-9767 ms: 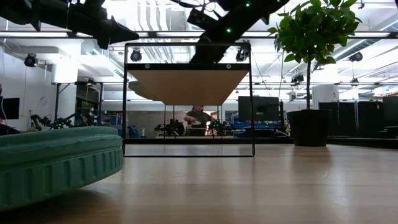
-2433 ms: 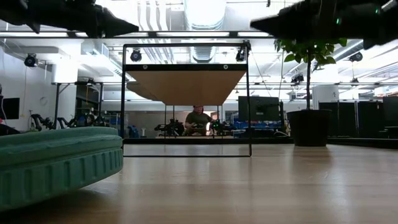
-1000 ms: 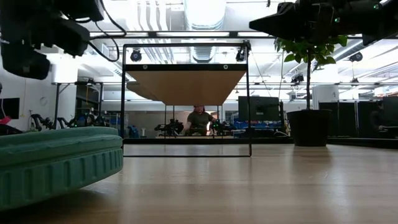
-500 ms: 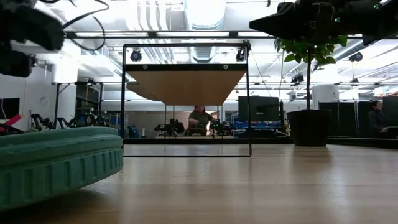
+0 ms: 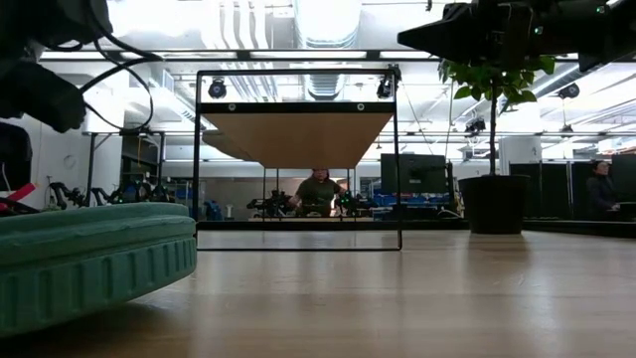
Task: Pick and place slides into the shelf
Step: Put the left blue slide on the shelf
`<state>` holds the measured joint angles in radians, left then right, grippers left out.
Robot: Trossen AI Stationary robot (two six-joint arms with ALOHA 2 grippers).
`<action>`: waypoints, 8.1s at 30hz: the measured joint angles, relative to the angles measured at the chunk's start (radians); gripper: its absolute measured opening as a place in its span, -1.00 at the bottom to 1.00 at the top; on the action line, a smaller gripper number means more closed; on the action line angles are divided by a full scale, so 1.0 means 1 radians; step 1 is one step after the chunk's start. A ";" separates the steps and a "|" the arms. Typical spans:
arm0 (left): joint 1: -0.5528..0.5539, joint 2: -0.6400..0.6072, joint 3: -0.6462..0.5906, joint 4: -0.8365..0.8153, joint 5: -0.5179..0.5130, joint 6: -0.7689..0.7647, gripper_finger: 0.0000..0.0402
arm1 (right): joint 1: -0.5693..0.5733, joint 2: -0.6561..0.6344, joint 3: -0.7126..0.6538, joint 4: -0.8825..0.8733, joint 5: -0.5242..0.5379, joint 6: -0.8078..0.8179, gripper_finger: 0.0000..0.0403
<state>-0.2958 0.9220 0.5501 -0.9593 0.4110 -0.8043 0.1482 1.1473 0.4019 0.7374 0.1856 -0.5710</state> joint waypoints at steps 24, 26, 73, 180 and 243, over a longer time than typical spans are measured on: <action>0.001 0.002 -0.143 0.255 0.277 -0.053 -0.13 | 0.000 0.000 0.000 -0.001 0.000 -0.007 -0.96; 0.001 0.007 -0.145 0.253 0.297 -0.054 -0.13 | 0.000 0.000 0.000 -0.002 0.000 -0.009 -0.96; 0.001 -0.071 -0.065 0.123 0.414 -0.055 -0.99 | 0.000 0.000 0.000 0.000 0.061 -0.014 -0.96; 0.059 -0.092 0.275 1.060 -0.731 1.652 -1.00 | 0.093 -0.066 0.118 0.163 0.156 -0.302 0.05; 0.074 -0.021 0.231 1.253 -0.690 1.759 -1.00 | -0.050 0.067 0.444 -0.268 0.139 -0.222 0.17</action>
<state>-0.2214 0.9012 0.7811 0.2937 -0.2791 0.9542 0.0980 1.2140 0.8463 0.4698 0.3247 -0.7932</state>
